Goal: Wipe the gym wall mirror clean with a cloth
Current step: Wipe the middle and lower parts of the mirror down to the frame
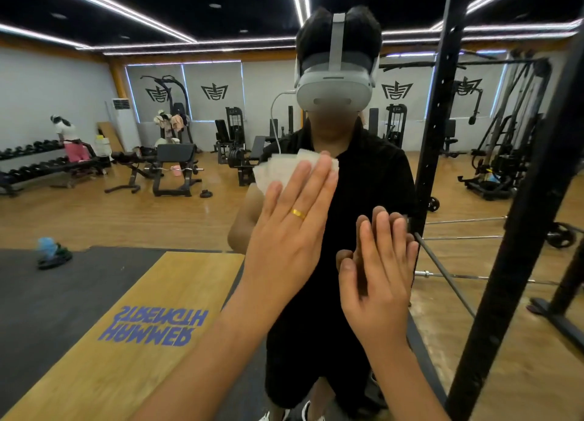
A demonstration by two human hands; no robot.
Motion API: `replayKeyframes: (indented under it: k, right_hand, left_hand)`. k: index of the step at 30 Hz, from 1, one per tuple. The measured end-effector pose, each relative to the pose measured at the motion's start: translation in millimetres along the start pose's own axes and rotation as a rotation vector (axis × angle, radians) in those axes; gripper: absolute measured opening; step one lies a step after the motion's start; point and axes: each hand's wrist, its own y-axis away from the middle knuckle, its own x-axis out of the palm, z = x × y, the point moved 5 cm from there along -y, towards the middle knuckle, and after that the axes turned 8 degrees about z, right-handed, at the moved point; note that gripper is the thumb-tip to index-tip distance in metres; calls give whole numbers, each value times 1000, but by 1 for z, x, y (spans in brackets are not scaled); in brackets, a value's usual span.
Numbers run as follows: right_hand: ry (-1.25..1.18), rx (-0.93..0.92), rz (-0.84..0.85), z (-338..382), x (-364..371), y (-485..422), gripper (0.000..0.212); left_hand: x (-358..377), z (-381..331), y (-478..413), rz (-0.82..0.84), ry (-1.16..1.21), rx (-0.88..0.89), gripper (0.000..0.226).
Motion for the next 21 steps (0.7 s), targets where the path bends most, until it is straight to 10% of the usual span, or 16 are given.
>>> replayKeyframes:
  k: [21]
  right_hand:
    - [23, 3, -45, 5, 8, 3, 58]
  left_hand:
    - [-16, 33, 3, -33, 155, -118, 63]
